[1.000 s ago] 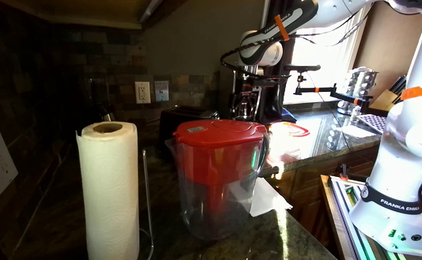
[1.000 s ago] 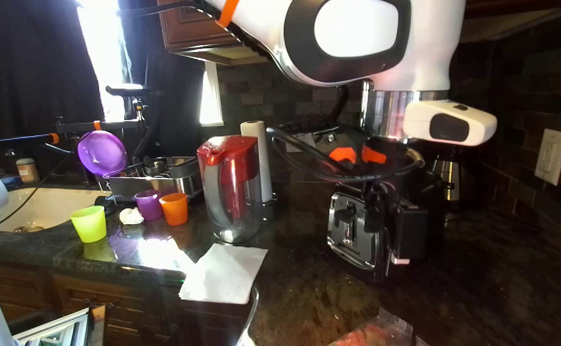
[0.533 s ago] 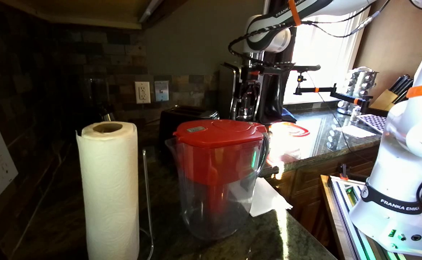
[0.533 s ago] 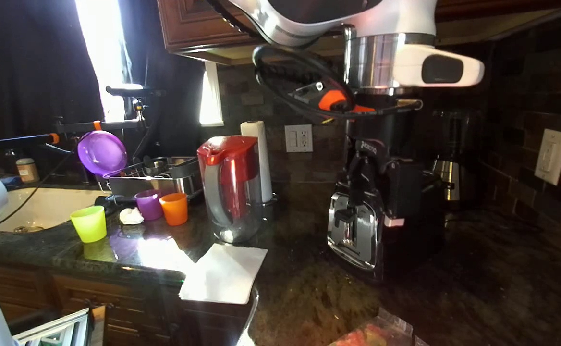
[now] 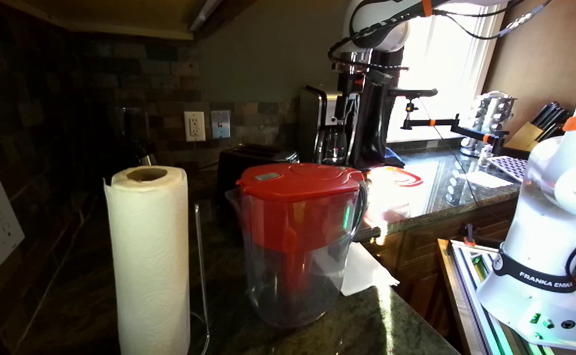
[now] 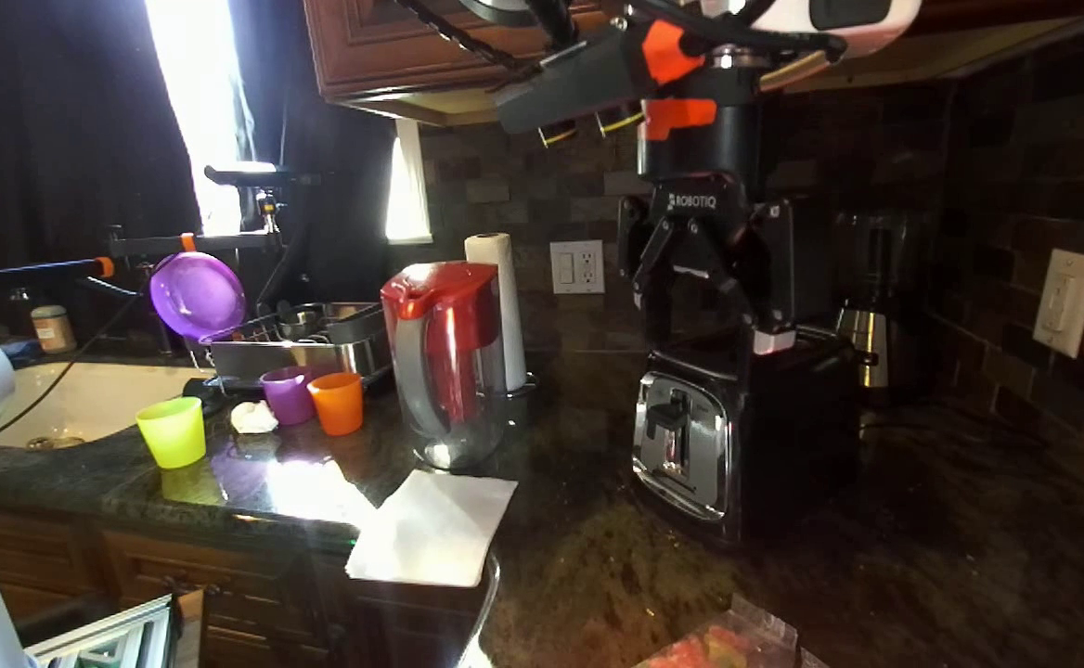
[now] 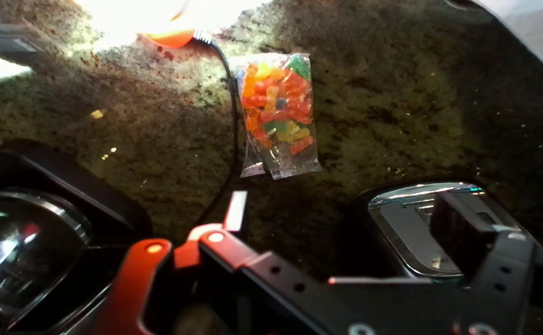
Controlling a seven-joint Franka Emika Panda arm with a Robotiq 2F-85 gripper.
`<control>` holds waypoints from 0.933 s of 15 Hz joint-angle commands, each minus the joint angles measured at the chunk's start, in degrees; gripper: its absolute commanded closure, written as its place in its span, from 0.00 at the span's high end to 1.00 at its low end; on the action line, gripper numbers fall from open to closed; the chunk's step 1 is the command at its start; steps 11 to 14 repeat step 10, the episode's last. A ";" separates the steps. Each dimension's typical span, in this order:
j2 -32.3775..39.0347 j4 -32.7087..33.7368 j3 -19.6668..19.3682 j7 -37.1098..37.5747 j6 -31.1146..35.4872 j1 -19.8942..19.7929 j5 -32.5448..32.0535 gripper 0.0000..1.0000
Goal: Move the object from the toaster and place it on the counter
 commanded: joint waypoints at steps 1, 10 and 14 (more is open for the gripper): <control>-2.98 -1.69 -0.66 -3.64 -0.24 0.93 -0.83 1.00; -2.17 -0.36 -0.76 -3.85 -0.18 1.26 -0.26 1.00; -2.17 -0.36 -0.76 -3.85 -0.18 1.26 -0.26 1.00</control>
